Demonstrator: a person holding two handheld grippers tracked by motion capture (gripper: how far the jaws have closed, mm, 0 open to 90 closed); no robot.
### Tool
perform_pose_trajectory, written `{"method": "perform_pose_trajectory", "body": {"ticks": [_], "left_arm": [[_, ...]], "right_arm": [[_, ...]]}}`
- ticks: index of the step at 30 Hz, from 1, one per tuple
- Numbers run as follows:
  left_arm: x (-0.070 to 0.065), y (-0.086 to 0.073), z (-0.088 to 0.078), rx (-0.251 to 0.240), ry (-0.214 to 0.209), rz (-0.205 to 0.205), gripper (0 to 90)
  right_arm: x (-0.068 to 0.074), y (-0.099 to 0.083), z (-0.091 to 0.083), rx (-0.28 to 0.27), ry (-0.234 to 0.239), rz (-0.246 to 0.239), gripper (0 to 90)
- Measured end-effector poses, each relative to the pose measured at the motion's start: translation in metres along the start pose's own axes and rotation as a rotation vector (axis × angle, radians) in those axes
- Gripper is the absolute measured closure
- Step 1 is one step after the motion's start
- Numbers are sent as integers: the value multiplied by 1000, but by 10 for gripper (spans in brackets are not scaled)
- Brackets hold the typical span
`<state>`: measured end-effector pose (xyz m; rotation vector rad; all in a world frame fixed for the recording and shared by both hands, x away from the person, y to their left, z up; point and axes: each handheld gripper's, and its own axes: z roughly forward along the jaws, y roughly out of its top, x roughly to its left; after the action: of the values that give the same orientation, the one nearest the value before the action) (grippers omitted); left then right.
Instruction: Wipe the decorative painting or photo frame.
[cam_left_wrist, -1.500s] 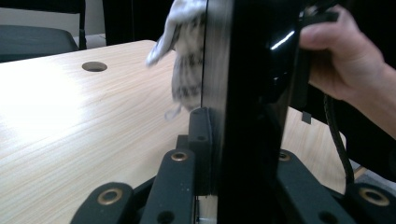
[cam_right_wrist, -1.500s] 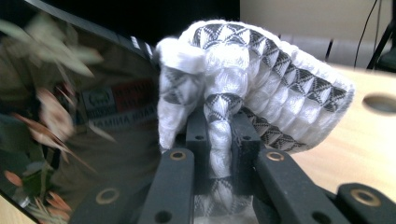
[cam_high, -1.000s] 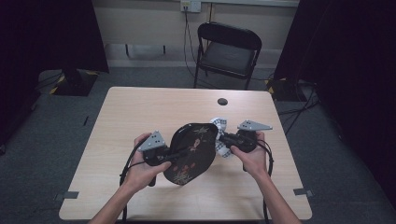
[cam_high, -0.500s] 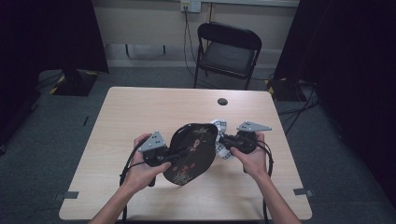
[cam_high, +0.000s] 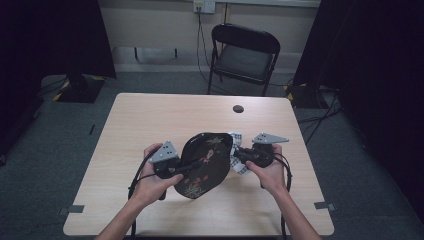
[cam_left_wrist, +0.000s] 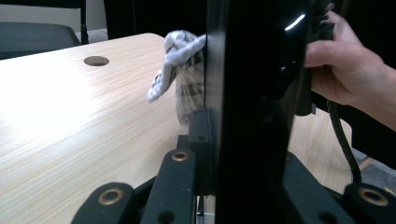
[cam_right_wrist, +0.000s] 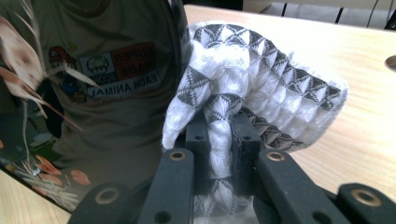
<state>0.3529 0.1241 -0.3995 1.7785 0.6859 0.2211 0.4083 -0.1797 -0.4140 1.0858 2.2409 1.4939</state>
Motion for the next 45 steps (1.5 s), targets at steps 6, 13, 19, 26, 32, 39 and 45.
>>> {"method": "perform_pose_trajectory", "body": {"ticks": [6, 13, 19, 26, 32, 39, 45], "left_arm": [[-1, 0, 0, 6, 8, 4, 804], [-1, 0, 1, 10, 10, 7, 804], [-2, 0, 1, 9, 17, 10, 805], [-1, 1, 1, 7, 30, 18, 805], [-1, 0, 0, 6, 32, 17, 805], [-1, 0, 1, 9, 39, 18, 805], [0, -1, 1, 4, 29, 10, 805]], "right_arm": [[-1, -9, 6, 25, -14, 9, 812], [-2, -14, 7, 41, -20, 7, 812], [0, -10, 2, 8, -7, 15, 810], [-4, -29, 16, 94, -46, 41, 813], [-3, -19, 9, 29, -13, 18, 811], [-6, -29, 16, 87, -22, 32, 813], [-12, -32, 20, 119, 2, 53, 812]]}}
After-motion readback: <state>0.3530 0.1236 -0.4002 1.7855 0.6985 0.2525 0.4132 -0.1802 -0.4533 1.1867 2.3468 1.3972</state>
